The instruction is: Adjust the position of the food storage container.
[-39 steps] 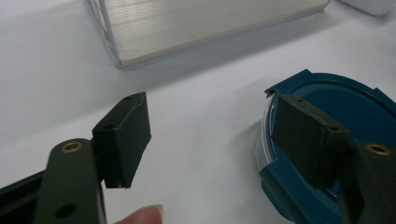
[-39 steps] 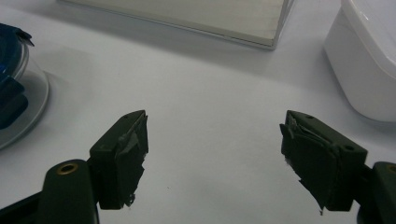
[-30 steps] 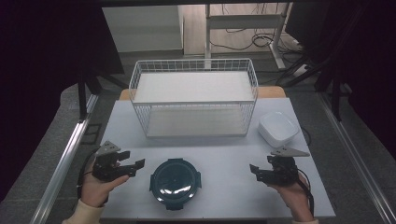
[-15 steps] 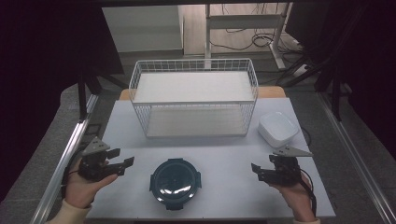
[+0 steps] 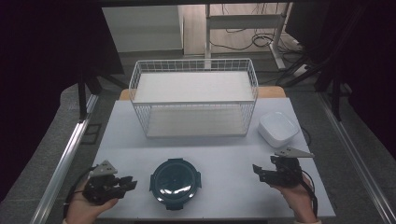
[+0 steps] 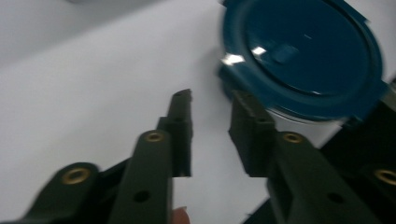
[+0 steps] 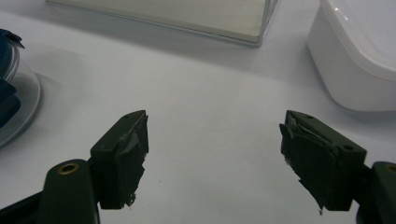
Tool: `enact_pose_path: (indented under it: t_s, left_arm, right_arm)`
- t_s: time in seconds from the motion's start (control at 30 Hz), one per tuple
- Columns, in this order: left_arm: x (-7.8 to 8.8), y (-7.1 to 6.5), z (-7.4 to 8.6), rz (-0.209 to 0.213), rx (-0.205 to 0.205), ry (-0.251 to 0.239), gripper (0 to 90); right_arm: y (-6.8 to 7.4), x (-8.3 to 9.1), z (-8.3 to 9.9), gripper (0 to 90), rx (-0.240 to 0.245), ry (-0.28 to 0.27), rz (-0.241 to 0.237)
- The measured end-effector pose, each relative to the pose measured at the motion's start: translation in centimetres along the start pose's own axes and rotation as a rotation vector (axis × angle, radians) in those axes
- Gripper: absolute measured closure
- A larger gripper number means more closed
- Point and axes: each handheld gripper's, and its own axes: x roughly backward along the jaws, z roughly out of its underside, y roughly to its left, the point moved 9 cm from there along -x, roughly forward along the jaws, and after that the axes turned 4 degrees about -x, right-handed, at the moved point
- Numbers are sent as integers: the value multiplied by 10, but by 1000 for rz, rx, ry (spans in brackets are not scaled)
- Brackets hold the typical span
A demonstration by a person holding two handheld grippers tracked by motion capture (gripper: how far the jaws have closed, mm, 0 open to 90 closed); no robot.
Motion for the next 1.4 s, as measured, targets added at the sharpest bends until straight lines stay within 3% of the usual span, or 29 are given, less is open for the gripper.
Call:
enact_pose_path:
  t_s: [0.13, 0.3, 0.53, 0.67, 0.8, 0.87, 1.07, 1.4]
  left_arm:
    - [-14, -12, 2, 17, -44, 25, 822]
    - [-20, -18, 4, 50, -49, 36, 878]
    - [-24, -22, 10, 71, -41, 53, 898]
    - [-33, -31, 13, 106, -60, 81, 900]
    - [-33, -32, 13, 107, -51, 71, 900]
    - [-33, -35, 14, 130, -45, 66, 900]
    - [-32, -39, 17, 134, -57, 77, 900]
    - [-49, -45, 20, 158, -50, 106, 900]
  right_arm:
    - [2, -3, 1, 232, 2, 7, -9]
    - [2, -5, 3, 231, 3, 12, -10]
    - [0, -7, 4, 230, -2, 17, -3]
    - [4, -7, 3, 228, -15, 11, -35]
    - [4, -7, 4, 229, -11, 13, -30]
    - [3, -7, 4, 229, -13, 12, -28]
    - [1, -7, 4, 228, -16, 10, -22]
    - [0, -9, 5, 226, -24, 12, -20]
